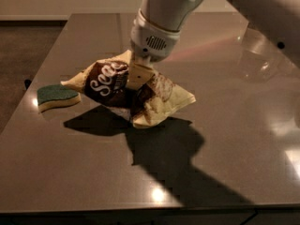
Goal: Move brown chip bag near sponge
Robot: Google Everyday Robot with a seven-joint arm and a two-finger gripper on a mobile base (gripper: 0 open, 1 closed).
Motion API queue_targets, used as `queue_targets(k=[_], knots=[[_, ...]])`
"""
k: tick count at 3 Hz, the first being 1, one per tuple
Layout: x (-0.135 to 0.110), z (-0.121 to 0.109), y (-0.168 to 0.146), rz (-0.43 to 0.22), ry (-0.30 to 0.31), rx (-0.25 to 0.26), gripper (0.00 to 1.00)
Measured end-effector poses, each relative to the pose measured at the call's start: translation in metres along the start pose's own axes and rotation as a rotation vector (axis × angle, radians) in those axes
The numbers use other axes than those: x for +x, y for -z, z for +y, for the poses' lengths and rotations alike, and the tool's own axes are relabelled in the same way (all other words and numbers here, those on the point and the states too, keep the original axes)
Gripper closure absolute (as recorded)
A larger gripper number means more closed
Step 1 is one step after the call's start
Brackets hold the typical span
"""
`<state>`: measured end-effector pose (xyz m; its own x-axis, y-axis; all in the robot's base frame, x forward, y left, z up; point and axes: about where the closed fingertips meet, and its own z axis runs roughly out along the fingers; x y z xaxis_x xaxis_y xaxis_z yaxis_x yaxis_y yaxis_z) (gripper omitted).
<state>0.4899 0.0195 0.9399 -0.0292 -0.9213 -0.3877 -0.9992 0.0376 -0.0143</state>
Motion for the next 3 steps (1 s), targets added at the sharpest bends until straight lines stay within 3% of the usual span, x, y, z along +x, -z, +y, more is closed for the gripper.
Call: queue_targets(k=[1,2,3], knots=[[-0.022,0.002,-0.002,-0.019,0.041,-0.019,0.85],[-0.044,0.000,-0.003,-0.036,0.069,-0.018,0.53],[-0.053,-0.005,-0.004,-0.045,0.071,-0.010,0.30]])
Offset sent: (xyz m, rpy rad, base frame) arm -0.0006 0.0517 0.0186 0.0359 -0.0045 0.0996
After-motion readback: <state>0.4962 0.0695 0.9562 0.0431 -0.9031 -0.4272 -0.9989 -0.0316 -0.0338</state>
